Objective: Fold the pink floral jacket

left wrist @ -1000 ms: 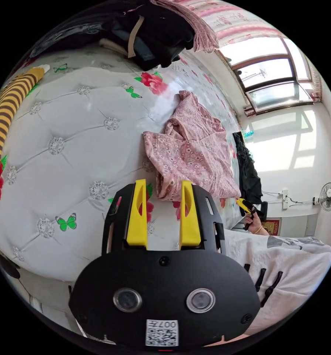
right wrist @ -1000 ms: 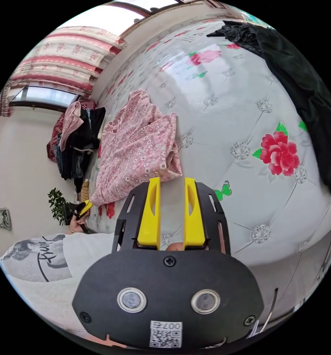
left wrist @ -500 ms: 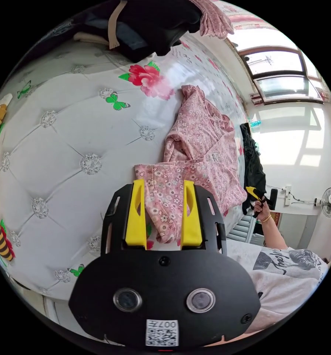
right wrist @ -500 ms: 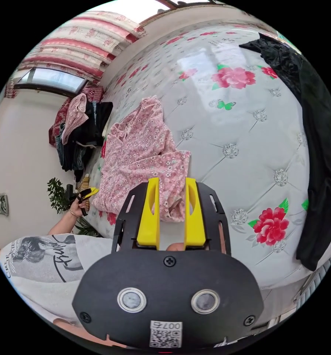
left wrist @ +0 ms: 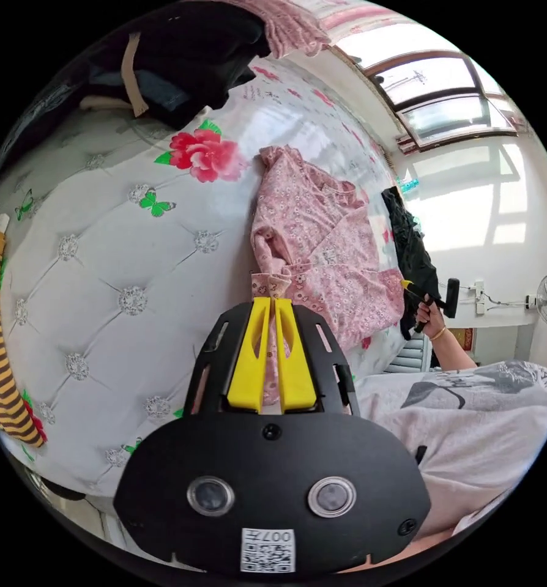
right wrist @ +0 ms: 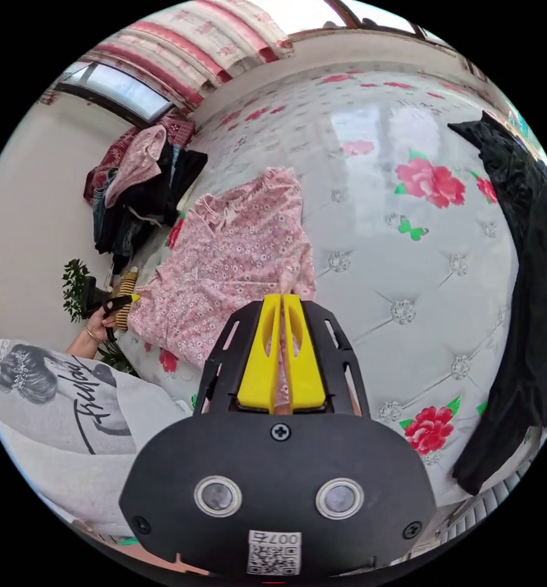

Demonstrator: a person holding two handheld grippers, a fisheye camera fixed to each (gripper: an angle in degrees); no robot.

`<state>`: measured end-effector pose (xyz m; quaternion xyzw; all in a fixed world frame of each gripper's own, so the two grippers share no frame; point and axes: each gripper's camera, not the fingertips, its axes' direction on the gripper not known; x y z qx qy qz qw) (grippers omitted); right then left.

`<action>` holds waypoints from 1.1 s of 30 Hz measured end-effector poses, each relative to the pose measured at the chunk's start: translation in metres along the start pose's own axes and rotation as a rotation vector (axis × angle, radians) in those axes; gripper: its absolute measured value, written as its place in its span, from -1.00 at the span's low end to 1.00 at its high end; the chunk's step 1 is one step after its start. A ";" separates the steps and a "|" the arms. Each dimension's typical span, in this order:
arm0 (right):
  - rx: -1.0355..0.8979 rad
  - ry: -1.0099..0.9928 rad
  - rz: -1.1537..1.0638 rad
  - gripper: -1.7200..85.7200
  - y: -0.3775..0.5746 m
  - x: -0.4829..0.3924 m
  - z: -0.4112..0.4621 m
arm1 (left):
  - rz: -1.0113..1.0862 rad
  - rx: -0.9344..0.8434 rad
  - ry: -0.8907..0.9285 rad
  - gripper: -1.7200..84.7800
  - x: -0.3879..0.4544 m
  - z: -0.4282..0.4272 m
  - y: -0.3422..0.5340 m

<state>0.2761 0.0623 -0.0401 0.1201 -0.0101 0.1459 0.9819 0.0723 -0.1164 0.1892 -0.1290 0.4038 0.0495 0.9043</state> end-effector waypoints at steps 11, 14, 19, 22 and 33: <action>0.248 -0.079 -0.241 -0.96 -0.115 -0.027 -0.072 | 0.386 0.089 -0.090 -0.97 0.079 -0.078 -0.175; 0.252 0.033 -0.143 -0.94 -0.142 -0.005 -0.057 | 0.248 0.070 -0.201 -0.95 0.046 -0.051 -0.217; 0.102 0.034 0.108 -0.89 -0.128 0.061 -0.012 | -0.078 0.086 -0.145 -0.81 -0.031 -0.010 -0.196; 0.083 -0.066 0.233 -0.86 -0.076 0.089 -0.006 | -0.157 0.089 -0.046 -0.78 -0.048 -0.008 -0.142; 0.081 -0.369 0.604 -0.78 0.034 0.153 0.014 | -0.299 0.149 0.074 -0.75 -0.042 0.010 -0.023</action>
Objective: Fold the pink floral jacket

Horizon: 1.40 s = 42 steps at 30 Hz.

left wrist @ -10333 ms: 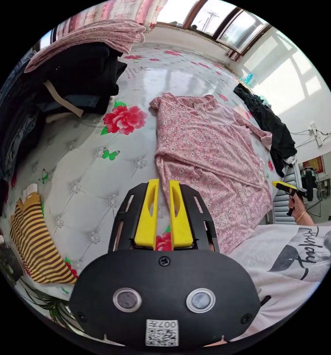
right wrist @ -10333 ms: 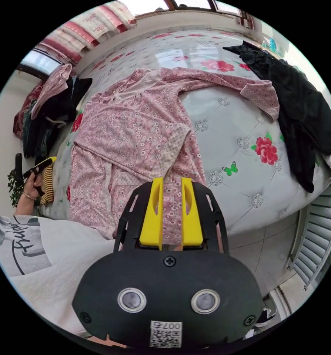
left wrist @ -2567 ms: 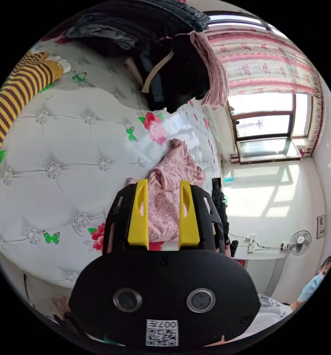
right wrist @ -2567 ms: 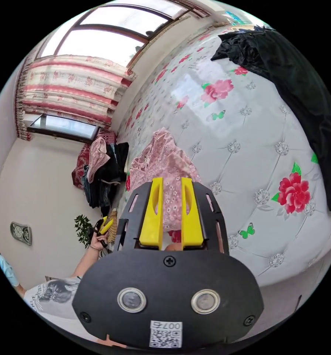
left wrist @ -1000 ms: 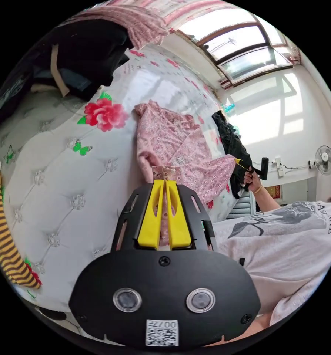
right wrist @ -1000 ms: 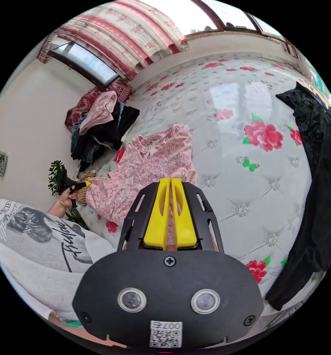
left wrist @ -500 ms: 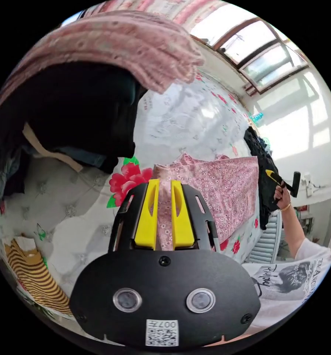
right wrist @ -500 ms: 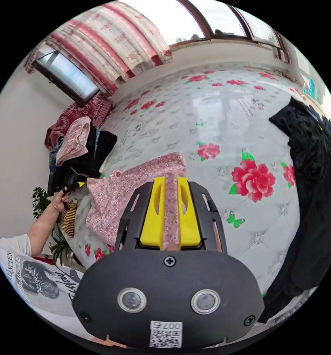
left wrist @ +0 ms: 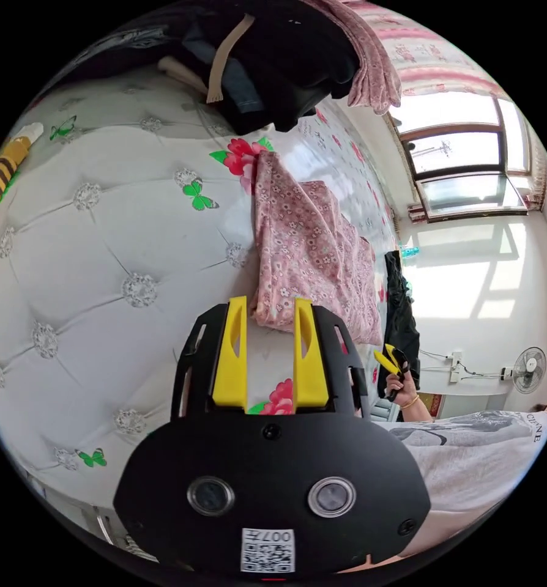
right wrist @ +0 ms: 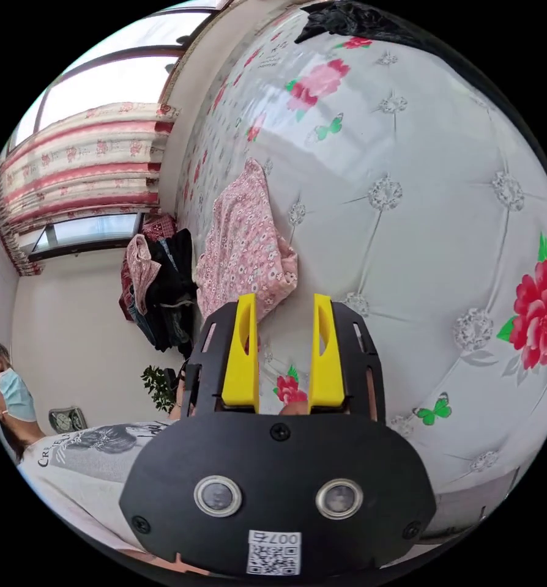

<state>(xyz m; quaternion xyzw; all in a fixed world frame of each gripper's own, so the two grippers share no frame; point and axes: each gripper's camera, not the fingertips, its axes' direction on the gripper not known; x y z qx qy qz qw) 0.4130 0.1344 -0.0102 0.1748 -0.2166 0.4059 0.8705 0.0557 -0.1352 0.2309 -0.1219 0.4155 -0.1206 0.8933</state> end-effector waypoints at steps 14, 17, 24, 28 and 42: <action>0.119 -0.156 0.275 -0.95 0.018 0.093 -0.033 | -0.158 -0.086 0.102 -0.98 -0.061 -0.020 0.046; 0.140 -0.190 0.257 -0.96 0.024 0.096 -0.039 | -0.204 -0.011 0.156 -0.97 -0.066 -0.035 0.062; 0.033 -0.039 -0.175 -0.96 -0.029 -0.040 -0.033 | -0.179 0.011 0.154 -0.85 -0.064 -0.080 0.056; -0.186 0.121 -0.675 -0.96 -0.020 -0.185 0.031 | -0.174 0.057 0.185 -0.83 -0.070 -0.104 0.072; -0.935 0.083 -0.985 -0.88 0.092 -0.239 0.323 | -0.251 0.080 0.321 -0.76 -0.118 -0.120 0.129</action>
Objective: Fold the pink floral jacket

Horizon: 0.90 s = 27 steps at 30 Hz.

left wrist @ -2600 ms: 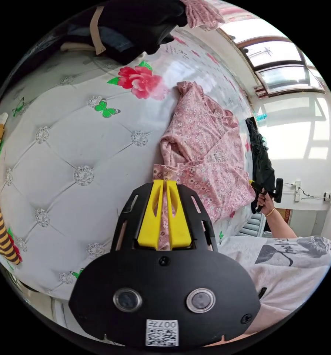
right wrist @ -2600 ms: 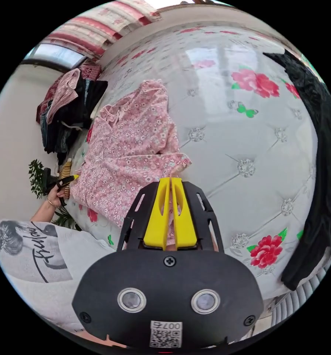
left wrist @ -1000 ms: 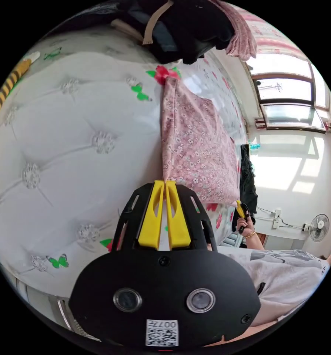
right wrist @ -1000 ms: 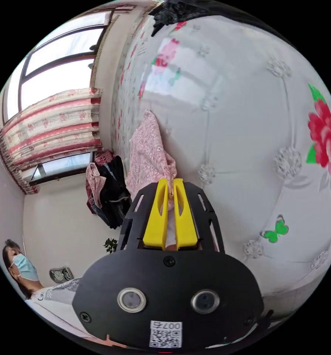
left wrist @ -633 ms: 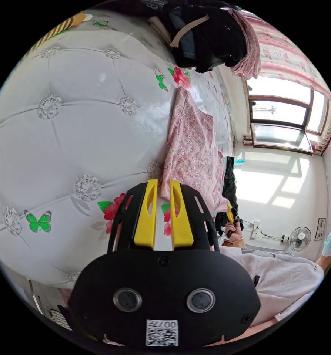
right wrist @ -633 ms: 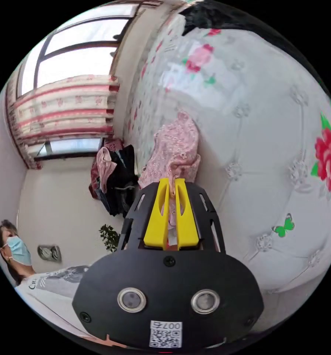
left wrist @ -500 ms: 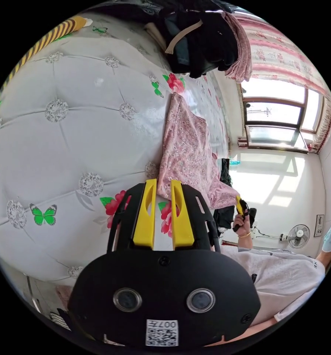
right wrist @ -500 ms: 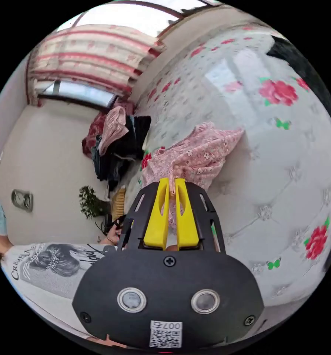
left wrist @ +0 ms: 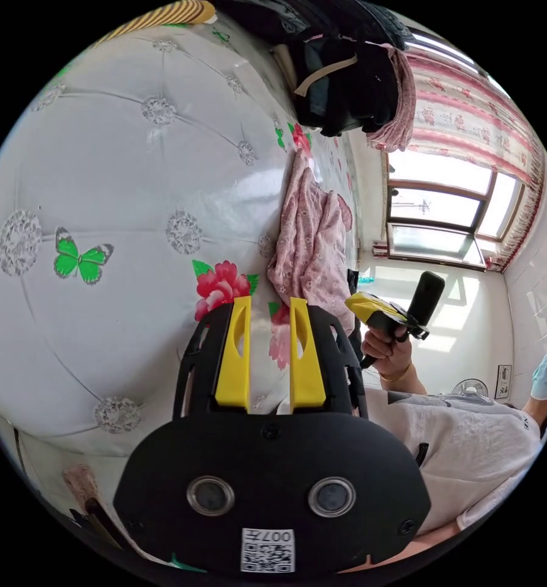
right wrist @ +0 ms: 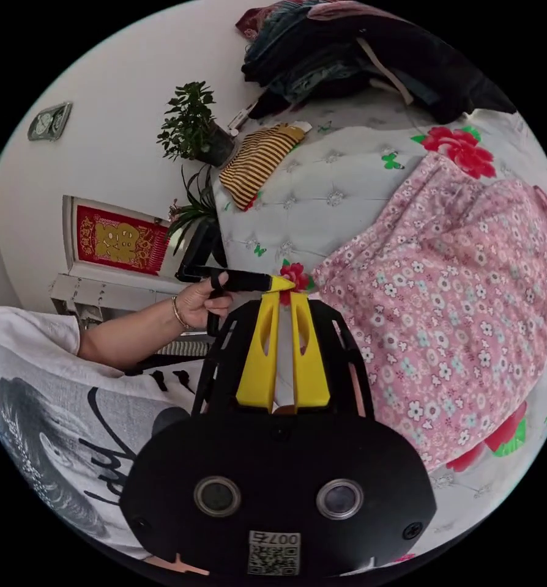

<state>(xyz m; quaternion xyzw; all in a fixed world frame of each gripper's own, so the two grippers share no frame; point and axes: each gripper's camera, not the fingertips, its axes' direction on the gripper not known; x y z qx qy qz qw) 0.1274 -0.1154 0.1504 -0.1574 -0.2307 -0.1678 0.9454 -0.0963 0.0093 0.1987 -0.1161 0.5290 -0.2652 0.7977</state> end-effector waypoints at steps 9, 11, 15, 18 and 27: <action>0.485 0.027 0.439 -0.76 0.121 0.130 -0.161 | 0.087 -0.119 0.120 -0.63 0.001 0.009 -0.012; 0.518 -0.032 0.549 -0.74 0.144 0.162 -0.168 | 0.100 -0.148 0.148 -0.57 0.004 0.020 -0.018; 0.515 -0.142 0.661 -0.72 0.156 0.213 -0.161 | 0.165 -0.216 0.194 -0.48 0.021 0.048 -0.024; 0.479 -0.214 0.667 -0.73 0.144 0.242 -0.148 | 0.184 -0.243 0.157 -0.48 0.024 0.068 -0.028; 0.471 -0.291 0.596 -0.89 0.133 0.234 -0.154 | 0.228 -0.148 0.098 -0.86 0.040 0.048 -0.019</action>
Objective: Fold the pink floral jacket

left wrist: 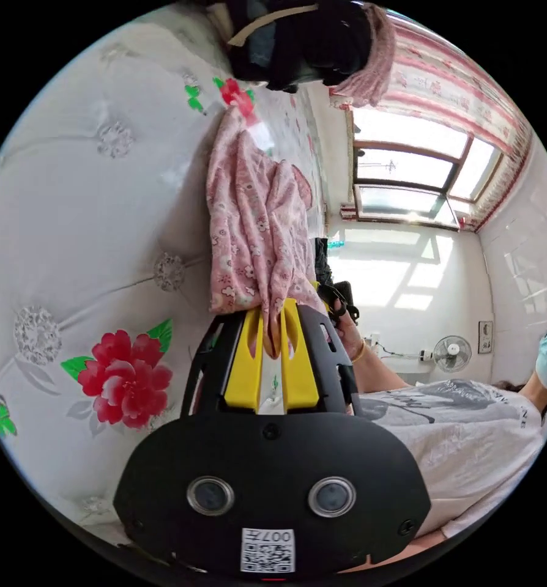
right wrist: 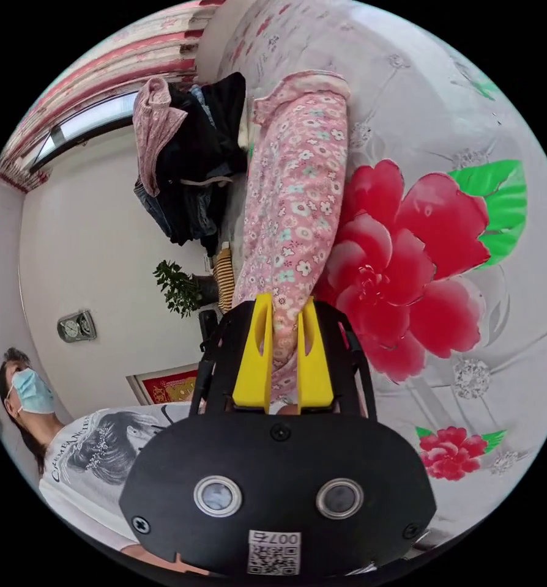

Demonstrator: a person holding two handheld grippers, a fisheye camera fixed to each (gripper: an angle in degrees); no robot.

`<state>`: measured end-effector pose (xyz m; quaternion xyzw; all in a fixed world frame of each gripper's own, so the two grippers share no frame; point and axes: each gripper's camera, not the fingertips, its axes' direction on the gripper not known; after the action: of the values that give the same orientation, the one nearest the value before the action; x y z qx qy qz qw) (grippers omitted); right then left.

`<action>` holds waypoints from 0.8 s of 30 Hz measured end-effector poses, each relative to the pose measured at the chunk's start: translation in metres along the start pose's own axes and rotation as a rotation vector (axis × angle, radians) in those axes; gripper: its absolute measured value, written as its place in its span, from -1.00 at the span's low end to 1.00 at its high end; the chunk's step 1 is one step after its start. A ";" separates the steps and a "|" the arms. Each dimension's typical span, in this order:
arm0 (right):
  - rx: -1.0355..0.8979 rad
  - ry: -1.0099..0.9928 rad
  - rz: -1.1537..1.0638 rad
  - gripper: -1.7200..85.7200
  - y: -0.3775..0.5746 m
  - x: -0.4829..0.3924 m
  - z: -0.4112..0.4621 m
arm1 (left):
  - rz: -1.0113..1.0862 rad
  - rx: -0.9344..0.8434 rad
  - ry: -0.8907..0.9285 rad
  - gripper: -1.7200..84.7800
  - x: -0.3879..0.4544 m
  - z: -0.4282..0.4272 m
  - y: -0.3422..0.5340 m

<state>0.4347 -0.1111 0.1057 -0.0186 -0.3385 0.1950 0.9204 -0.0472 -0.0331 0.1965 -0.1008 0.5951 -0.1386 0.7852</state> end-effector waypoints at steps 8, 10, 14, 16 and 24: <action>-0.058 -0.153 -0.092 -0.94 -0.015 -0.067 0.037 | 0.083 0.208 -0.019 -0.87 0.029 -0.095 0.021; -0.081 -0.143 -0.220 -0.94 -0.048 -0.125 0.064 | 0.166 0.286 -0.046 -0.87 0.041 -0.146 -0.003; -0.084 -0.157 -0.425 -0.94 -0.082 -0.231 0.111 | 0.331 0.419 -0.105 -0.87 0.080 -0.242 -0.033; -0.088 -0.188 -0.570 -0.94 -0.089 -0.301 0.148 | 0.434 0.504 -0.153 -0.87 0.107 -0.305 -0.035; -0.162 -0.092 -0.689 -0.92 -0.052 -0.384 0.341 | 0.323 0.636 -0.480 -0.86 0.051 -0.432 0.021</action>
<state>-0.0287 -0.3349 0.1406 0.0324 -0.3802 -0.1536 0.9115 -0.4483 -0.0279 0.0263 0.2116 0.3313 -0.1630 0.9049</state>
